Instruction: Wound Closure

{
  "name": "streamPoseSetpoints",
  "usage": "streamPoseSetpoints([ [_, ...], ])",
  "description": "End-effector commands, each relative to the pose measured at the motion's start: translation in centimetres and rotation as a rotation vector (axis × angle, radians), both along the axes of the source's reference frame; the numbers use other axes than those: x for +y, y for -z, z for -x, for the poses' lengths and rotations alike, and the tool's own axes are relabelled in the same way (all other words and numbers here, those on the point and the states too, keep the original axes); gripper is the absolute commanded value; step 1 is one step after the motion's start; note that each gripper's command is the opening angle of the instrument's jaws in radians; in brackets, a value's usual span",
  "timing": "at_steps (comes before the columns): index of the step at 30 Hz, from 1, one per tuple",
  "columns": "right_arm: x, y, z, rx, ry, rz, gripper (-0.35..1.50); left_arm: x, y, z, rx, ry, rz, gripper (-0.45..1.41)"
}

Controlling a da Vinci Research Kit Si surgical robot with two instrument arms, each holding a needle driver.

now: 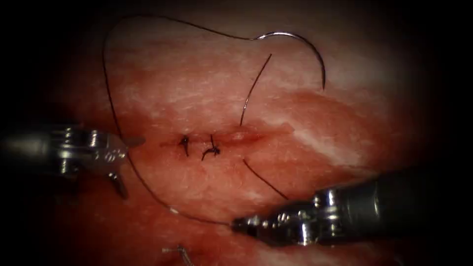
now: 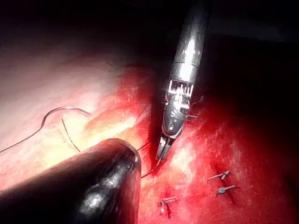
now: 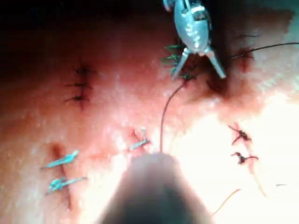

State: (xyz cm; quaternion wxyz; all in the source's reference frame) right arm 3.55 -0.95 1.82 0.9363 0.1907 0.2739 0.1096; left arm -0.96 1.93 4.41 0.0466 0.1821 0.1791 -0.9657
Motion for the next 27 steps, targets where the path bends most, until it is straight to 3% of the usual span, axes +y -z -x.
streamPoseSetpoints([
  [1,-0.07,-0.05,-0.01,0.002,0.006,0.0,-0.35,0.02,-0.08,0.04,-0.006,-0.033,0.011,0.66],
  [8,-0.06,-0.05,0.03,0.004,0.012,0.002,-0.35,0.15,-0.28,-0.05,-0.015,-0.148,0.056,0.64],
  [13,-0.05,-0.04,0.01,0.005,0.014,0.005,-0.35,0.16,-0.31,-0.06,-0.019,-0.201,0.062,0.22],
  [14,-0.04,-0.04,0.01,0.007,0.012,0.005,-0.35,0.14,-0.31,-0.06,-0.022,-0.212,0.067,0.07],
  [17,0.0,-0.05,-0.02,0.01,0.002,0.005,-0.35,0.1,-0.29,-0.04,-0.019,-0.21,0.069,0.24],
  [20,0.01,-0.07,-0.06,0.011,-0.003,0.006,-0.35,0.06,-0.22,0.01,-0.028,-0.213,0.074,0.2],
  [22,0.01,-0.07,-0.07,0.01,-0.003,0.006,-0.35,0.04,-0.19,0.02,-0.031,-0.214,0.074,0.05],
  [24,0.0,-0.06,-0.07,0.011,-0.003,0.006,-0.35,0.03,-0.17,0.01,-0.037,-0.214,0.068,-0.45],
  [27,-0.01,-0.05,-0.06,0.014,-0.003,0.007,-0.35,0.04,-0.16,-0.06,-0.05,-0.219,0.056,-0.45],
])
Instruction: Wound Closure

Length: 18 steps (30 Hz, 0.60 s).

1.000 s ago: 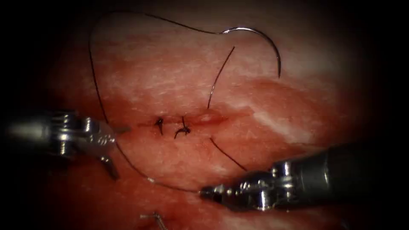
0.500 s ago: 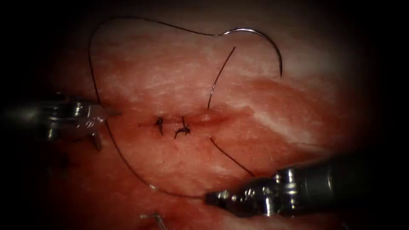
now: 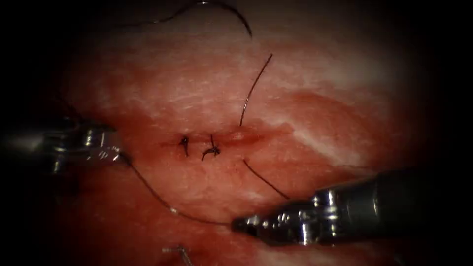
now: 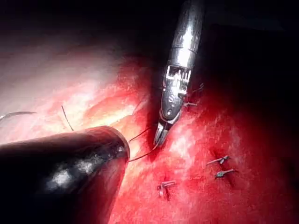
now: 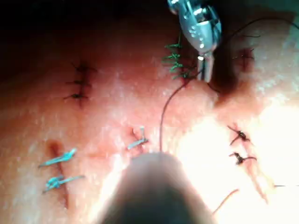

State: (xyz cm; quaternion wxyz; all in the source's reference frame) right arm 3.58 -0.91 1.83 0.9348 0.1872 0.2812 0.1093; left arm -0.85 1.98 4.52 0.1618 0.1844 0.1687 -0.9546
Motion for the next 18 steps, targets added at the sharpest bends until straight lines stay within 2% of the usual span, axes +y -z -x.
streamPoseSetpoints([
  [1,-0.05,-0.04,-0.02,0.0,0.001,-0.001,-0.35,0.0,-0.04,0.04,0.0,0.0,-0.003,-0.45],
  [4,-0.05,-0.04,-0.01,0.001,0.002,-0.001,-0.35,0.03,0.0,0.01,-0.013,0.014,0.0,-0.45],
  [10,-0.06,-0.02,-0.02,0.015,-0.012,0.004,-0.35,0.07,0.1,0.09,-0.063,0.098,0.031,-0.45],
  [11,-0.06,-0.01,-0.03,0.025,-0.016,0.01,-0.2,0.07,0.1,0.12,-0.072,0.101,0.032,-0.45],
  [12,-0.03,0.0,-0.02,0.062,-0.04,0.025,0.52,0.08,0.09,0.2,-0.091,0.118,0.035,-0.45],
  [13,-0.01,0.01,0.0,0.084,-0.056,0.034,0.81,0.09,0.08,0.23,-0.104,0.123,0.036,-0.45],
  [15,0.08,0.07,0.05,0.136,-0.103,0.046,1.18,0.11,0.05,0.29,-0.117,0.138,0.034,-0.45],
  [16,0.17,0.14,0.14,0.197,-0.148,0.068,1.33,0.13,0.02,0.35,-0.126,0.142,0.036,-0.45],
  [18,0.27,0.23,0.25,0.238,-0.189,0.075,1.47,0.15,-0.01,0.38,-0.133,0.142,0.045,-0.45],
])
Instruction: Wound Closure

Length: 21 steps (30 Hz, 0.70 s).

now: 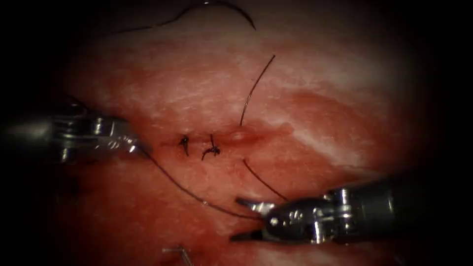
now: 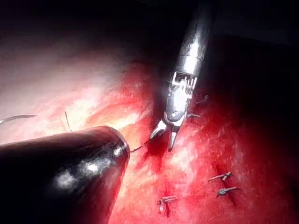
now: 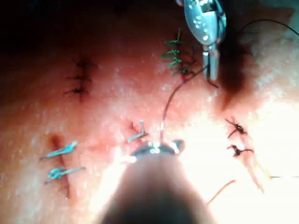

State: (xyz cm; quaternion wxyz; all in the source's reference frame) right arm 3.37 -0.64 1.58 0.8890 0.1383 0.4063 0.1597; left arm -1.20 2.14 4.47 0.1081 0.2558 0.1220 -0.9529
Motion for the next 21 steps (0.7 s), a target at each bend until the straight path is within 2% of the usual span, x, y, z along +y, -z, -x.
streamPoseSetpoints([
  [1,0.04,0.02,0.1,0.03,-0.014,0.008,1.48,-0.01,-0.07,0.05,-0.002,0.004,0.001,-0.45],
  [3,0.11,0.16,0.31,0.111,-0.013,-0.017,1.48,0.03,-0.09,0.06,-0.014,0.023,0.009,-0.45],
  [6,0.17,0.31,0.54,0.177,-0.01,-0.035,1.48,0.07,-0.1,0.05,-0.029,0.041,0.014,-0.45],
  [7,0.21,0.41,0.7,0.226,-0.011,-0.045,1.48,0.09,-0.1,0.05,-0.04,0.054,0.018,-0.45],
  [9,0.25,0.47,0.83,0.258,-0.018,-0.049,1.48,0.1,-0.1,0.05,-0.046,0.058,0.018,-0.45],
  [11,0.38,0.51,1.03,0.298,-0.043,-0.05,1.35,0.11,-0.11,0.06,-0.062,0.068,0.016,-0.45],
  [13,0.48,0.48,1.12,0.32,-0.042,-0.025,0.81,0.11,-0.11,0.07,-0.073,0.074,0.014,-0.45],
  [14,0.62,0.37,1.14,0.316,-0.04,-0.015,-0.26,0.12,-0.12,0.11,-0.092,0.077,0.011,-0.45],
  [15,0.66,0.32,1.12,0.312,-0.039,-0.004,-0.35,0.12,-0.12,0.12,-0.099,0.081,0.01,-0.45],
  [19,0.81,-0.13,0.91,0.296,-0.051,0.037,-0.35,0.15,-0.14,0.22,-0.143,0.099,-0.006,-0.45],
  [20,0.81,-0.36,0.76,0.292,-0.061,0.053,-0.35,0.17,-0.16,0.26,-0.152,0.098,-0.007,-0.45],
  [21,0.79,-0.45,0.68,0.29,-0.057,0.056,-0.35,0.18,-0.16,0.27,-0.158,0.1,-0.009,-0.45],
])
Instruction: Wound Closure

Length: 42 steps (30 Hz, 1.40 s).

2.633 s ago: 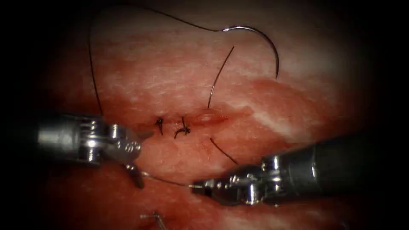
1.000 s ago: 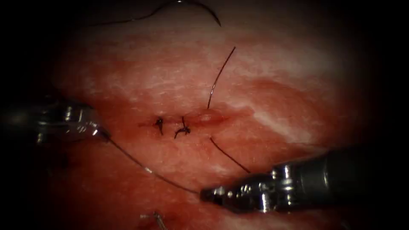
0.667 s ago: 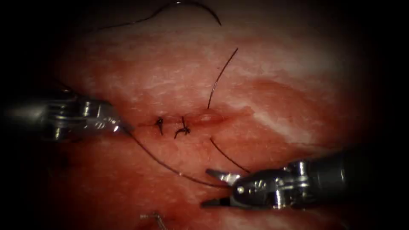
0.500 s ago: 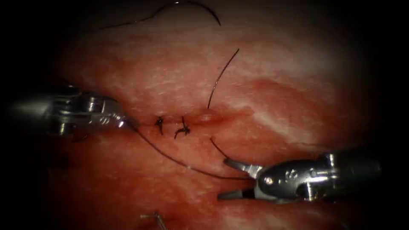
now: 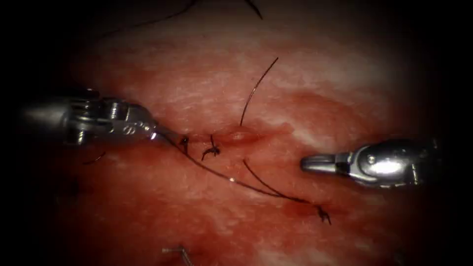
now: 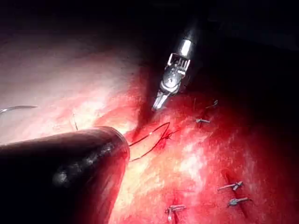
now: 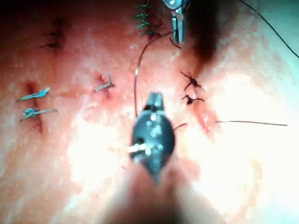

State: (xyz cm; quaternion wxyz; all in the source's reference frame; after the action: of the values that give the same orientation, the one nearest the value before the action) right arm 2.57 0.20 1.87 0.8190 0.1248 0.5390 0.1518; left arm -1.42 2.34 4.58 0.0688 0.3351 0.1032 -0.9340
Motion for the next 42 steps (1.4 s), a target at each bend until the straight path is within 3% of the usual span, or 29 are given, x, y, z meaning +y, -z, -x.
streamPoseSetpoints([
  [1,-0.12,-0.35,-0.3,-0.003,0.025,0.01,-0.35,0.01,-0.07,0.09,-0.021,0.018,-0.015,-0.45],
  [5,-0.26,-0.53,-0.6,0.021,0.05,0.027,-0.35,0.1,-0.15,0.21,-0.067,0.097,-0.076,-0.45],
  [11,-0.29,-0.38,-0.87,0.084,0.032,0.049,-0.35,0.23,-0.43,0.4,-0.096,0.197,-0.101,-0.45],
  [26,-0.13,-0.17,-1.12,0.257,-0.138,0.103,-0.35,0.14,-1.42,0.64,-0.076,0.332,-0.133,-0.45],
  [29,-0.13,-0.18,-1.19,0.269,-0.16,0.11,0.0,0.1,-1.53,0.67,-0.07,0.36,-0.147,-0.45],
  [31,-0.12,-0.19,-1.26,0.288,-0.183,0.118,0.29,0.08,-1.59,0.71,-0.07,0.385,-0.155,-0.45],
  [32,-0.12,-0.2,-1.3,0.299,-0.205,0.125,0.54,0.06,-1.6,0.74,-0.075,0.399,-0.152,-0.45],
  [34,-0.11,-0.21,-1.34,0.294,-0.226,0.13,0.73,0.04,-1.6,0.77,-0.071,0.406,-0.153,-0.45],
  [35,-0.11,-0.21,-1.36,0.289,-0.245,0.135,0.91,0.0,-1.6,0.78,-0.069,0.411,-0.154,-0.45],
  [38,-0.08,-0.22,-1.33,0.262,-0.288,0.147,1.01,-0.15,-1.58,0.78,-0.064,0.415,-0.149,-0.45],
  [42,0.05,-0.24,-1.25,0.233,-0.366,0.153,0.98,-0.39,-1.54,0.76,-0.059,0.414,-0.135,-0.45],
])
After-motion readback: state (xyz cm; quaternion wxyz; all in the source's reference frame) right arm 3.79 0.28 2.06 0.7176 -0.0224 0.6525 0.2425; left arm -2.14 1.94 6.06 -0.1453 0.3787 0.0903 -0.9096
